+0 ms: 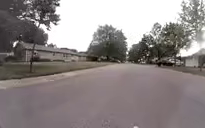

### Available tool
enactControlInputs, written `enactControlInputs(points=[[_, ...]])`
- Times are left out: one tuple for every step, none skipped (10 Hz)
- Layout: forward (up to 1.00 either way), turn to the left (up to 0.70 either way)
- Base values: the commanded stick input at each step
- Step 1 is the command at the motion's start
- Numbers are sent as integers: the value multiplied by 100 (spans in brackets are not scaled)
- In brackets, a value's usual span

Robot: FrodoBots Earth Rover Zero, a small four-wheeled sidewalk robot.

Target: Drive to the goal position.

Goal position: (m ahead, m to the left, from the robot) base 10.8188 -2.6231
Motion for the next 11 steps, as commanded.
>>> enactControlInputs(points=[[70,0],[70,0],[70,0],[70,0],[70,0],[70,0],[70,0],[70,0],[70,0],[70,0],[70,0]])
